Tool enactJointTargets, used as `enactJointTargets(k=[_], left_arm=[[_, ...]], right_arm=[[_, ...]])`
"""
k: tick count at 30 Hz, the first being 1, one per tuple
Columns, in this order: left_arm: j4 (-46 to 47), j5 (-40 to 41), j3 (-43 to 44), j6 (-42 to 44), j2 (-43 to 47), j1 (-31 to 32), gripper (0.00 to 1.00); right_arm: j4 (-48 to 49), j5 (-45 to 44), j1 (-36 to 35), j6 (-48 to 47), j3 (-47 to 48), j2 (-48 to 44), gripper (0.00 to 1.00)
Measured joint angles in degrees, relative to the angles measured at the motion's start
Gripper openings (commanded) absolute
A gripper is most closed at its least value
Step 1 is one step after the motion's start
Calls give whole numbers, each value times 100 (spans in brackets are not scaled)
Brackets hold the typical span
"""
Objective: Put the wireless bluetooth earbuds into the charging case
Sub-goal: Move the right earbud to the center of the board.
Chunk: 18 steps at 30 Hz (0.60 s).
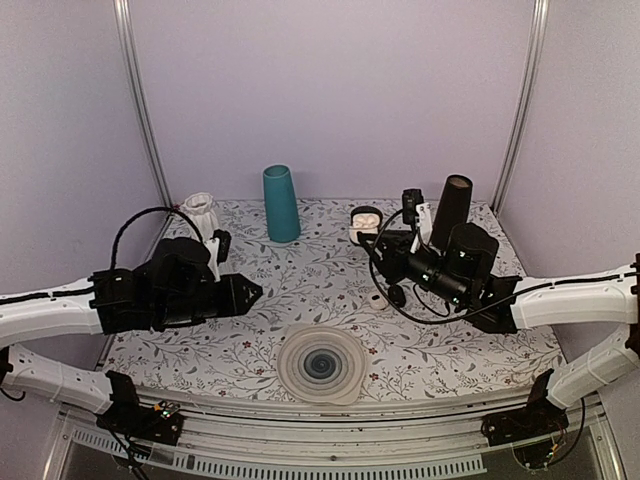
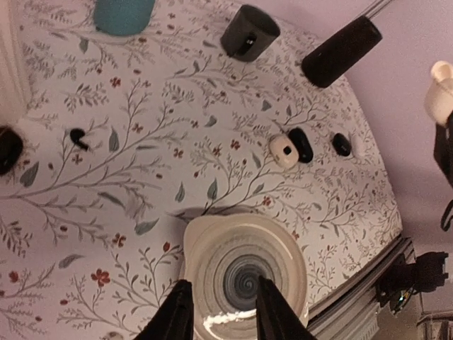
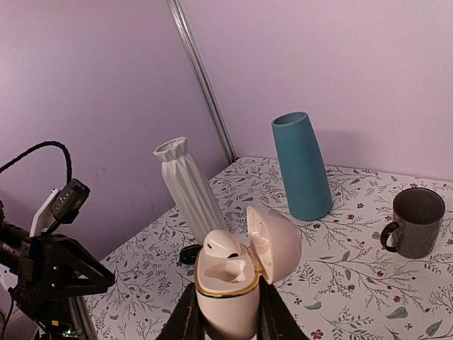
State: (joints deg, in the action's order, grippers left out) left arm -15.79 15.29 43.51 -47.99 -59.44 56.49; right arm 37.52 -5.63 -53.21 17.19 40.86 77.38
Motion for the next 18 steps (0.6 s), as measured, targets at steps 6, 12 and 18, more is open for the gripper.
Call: enactJointTargets(k=[6,12,18], left_arm=[[-1687,-17,-55,-1322,-214,907,34],[-2653,-22,-157,-1899,-933,1464,36],[-2953,96,-184,-1834,-1563,1475,36]], right_arm=[[-66,83,0,17,-188,-55,8],[-70,151,0,20,-437,-199,9],[-63,184,0,66,-529,-330,9]])
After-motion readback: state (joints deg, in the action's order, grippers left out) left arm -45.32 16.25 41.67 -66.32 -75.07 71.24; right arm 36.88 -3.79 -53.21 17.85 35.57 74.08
